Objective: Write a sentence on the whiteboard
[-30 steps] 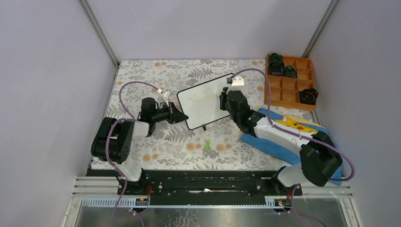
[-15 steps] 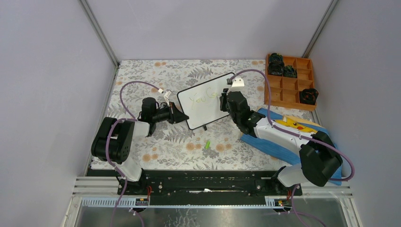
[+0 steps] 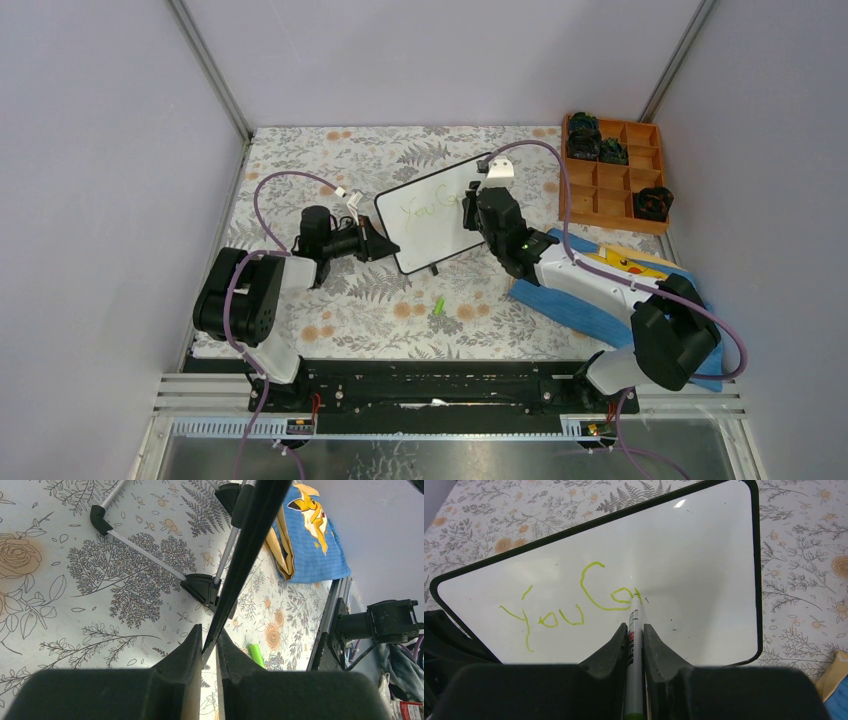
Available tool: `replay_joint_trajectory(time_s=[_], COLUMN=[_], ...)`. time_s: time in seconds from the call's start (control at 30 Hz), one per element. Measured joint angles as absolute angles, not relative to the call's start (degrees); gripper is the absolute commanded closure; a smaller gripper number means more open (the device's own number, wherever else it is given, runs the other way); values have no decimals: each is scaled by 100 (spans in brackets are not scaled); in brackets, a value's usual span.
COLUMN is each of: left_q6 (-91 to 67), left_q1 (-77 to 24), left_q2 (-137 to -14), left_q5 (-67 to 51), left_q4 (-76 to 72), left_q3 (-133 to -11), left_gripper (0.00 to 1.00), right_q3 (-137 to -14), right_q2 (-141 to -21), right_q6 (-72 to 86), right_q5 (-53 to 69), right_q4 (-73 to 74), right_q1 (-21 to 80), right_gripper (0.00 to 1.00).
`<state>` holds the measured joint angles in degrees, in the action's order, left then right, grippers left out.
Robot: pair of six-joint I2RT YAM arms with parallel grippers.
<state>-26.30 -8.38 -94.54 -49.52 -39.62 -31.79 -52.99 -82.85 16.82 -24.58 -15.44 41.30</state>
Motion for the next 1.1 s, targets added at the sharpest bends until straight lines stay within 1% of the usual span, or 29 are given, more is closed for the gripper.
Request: replay_joint_trajectory(time_s=[0.47, 1.1], left_q6=[-2615, -2609], left_q1=[-862, -867], left_q2=[-9454, -9454], left_q5=[-4928, -4921], left_q4=[-3957, -3916], left_q3=[-3181, -3201], left_gripper=[100, 100], right_q3=[-5450, -5343], right_q2=[-8342, -8329], right_q6=[1627, 1629], right_q5=[-2502, -2495], right_q4=[-1575, -1671], right_q1=[3992, 3898], right_gripper=[100, 100])
